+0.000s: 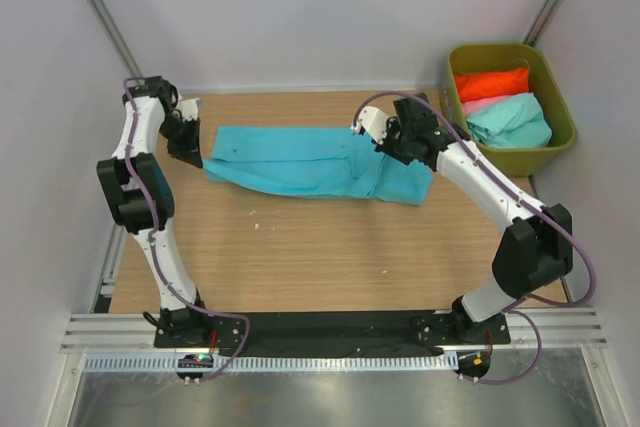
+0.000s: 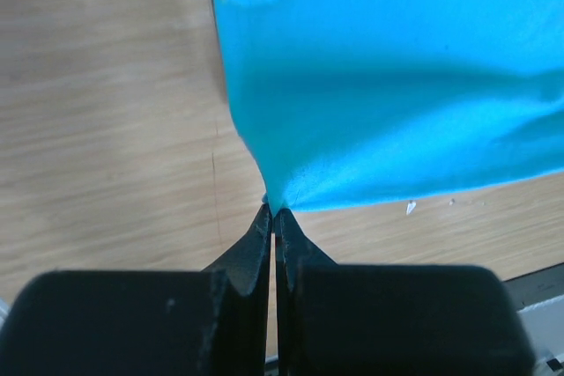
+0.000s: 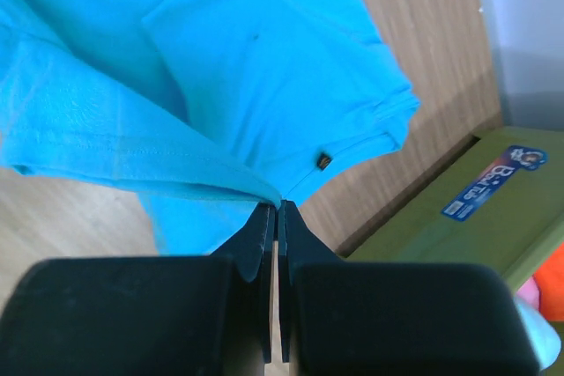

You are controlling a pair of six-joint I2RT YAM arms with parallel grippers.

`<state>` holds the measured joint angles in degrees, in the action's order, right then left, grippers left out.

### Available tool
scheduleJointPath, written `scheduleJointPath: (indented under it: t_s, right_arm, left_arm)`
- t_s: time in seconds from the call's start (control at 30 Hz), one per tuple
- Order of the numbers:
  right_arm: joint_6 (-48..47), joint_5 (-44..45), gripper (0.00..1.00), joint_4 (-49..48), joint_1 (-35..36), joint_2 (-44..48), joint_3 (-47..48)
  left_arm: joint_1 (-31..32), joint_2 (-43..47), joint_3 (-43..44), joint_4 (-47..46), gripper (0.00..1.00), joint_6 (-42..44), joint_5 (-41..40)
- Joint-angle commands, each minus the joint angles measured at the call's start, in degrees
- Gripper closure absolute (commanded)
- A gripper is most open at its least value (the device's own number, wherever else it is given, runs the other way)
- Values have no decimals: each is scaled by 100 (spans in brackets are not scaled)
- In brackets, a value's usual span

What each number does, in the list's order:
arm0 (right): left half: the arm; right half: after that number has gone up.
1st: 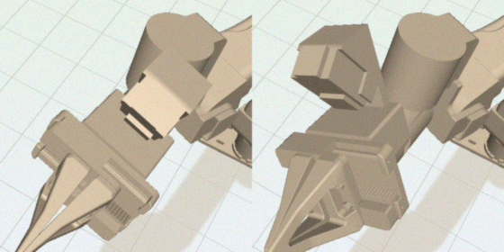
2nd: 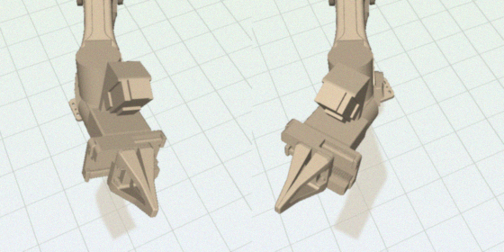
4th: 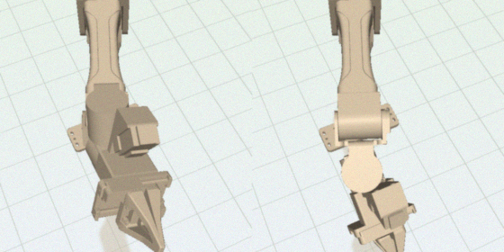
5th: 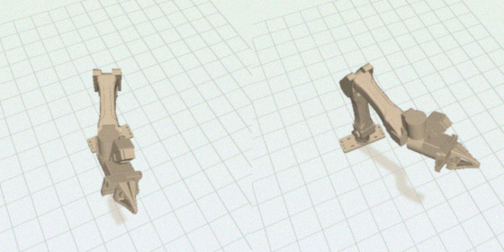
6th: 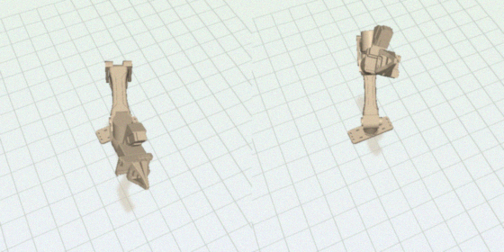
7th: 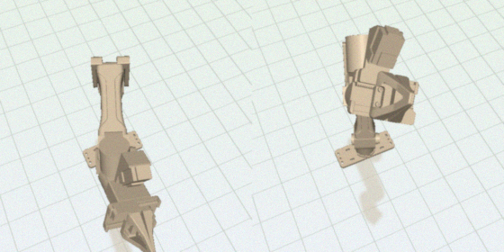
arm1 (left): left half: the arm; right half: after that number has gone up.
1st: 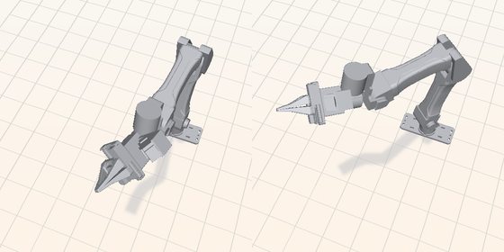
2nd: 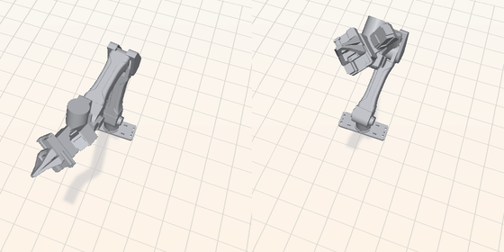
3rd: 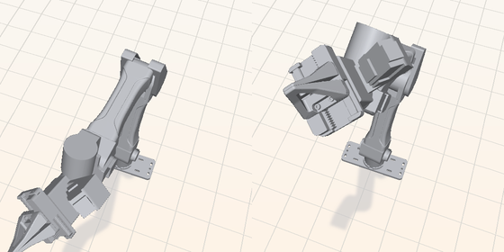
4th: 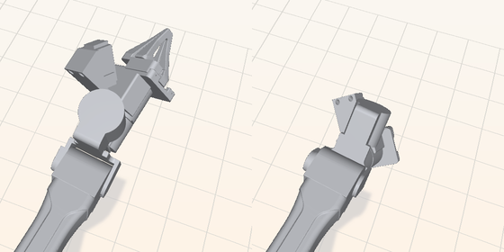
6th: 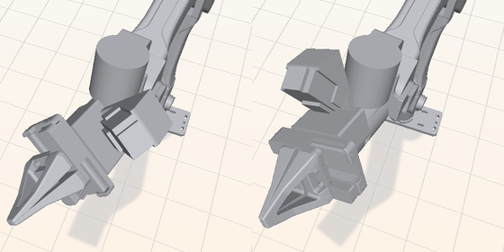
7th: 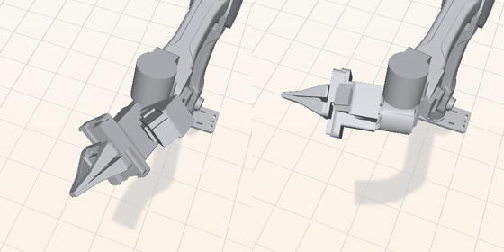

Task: Fold and stack the t-shirts
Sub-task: Fold the tshirt

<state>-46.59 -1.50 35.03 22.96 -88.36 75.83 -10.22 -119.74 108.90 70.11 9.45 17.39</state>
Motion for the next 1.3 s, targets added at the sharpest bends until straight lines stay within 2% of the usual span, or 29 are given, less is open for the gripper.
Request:
scheduleJointPath:
  t_s: [0.0, 0.37, 0.73, 1.0, 1.07, 1.1, 1.17, 1.2, 1.23, 1.27]
  right_arm:
    - [-17, 123, 98, -286, -134, -436, 563]
    - [124, 492, 98, -391, -503, -1675, 2005]
    - [194, 791, 98, -611, -696, -2879, 3068]
    - [229, 1098, 98, -997, -723, -3381, 3254]
    - [247, 1221, 99, -1190, -714, -3539, 3306]
    - [282, 1396, 99, -1287, -723, -3600, 3324]
    - [343, 1599, 96, -1594, -705, -3706, 3412]
    - [396, 1739, 91, -1735, -705, -3706, 3421]
    - [501, 1967, 84, -2006, -714, -3698, 3438]
    - [536, 2108, 70, -2113, -705, -3637, 3456]
  left_arm:
    - [160, -356, 885, 469, 100, 109, 151]
    - [134, -1788, 3258, 820, 100, 276, 160]
    - [152, -2474, 3813, 391, 100, 136, 37]
    - [231, -2677, 3989, -14, 99, 13, -148]
    - [239, -2721, 4068, -84, 93, -66, -297]
    - [248, -2704, 4077, -120, 78, -66, -315]
    - [248, -2616, 4113, -199, 64, -136, -367]
    - [257, -2563, 4130, -234, 52, -154, -429]
    - [257, -2511, 4130, -269, 48, -163, -464]
    - [257, -2423, 4104, -304, 47, -146, -473]
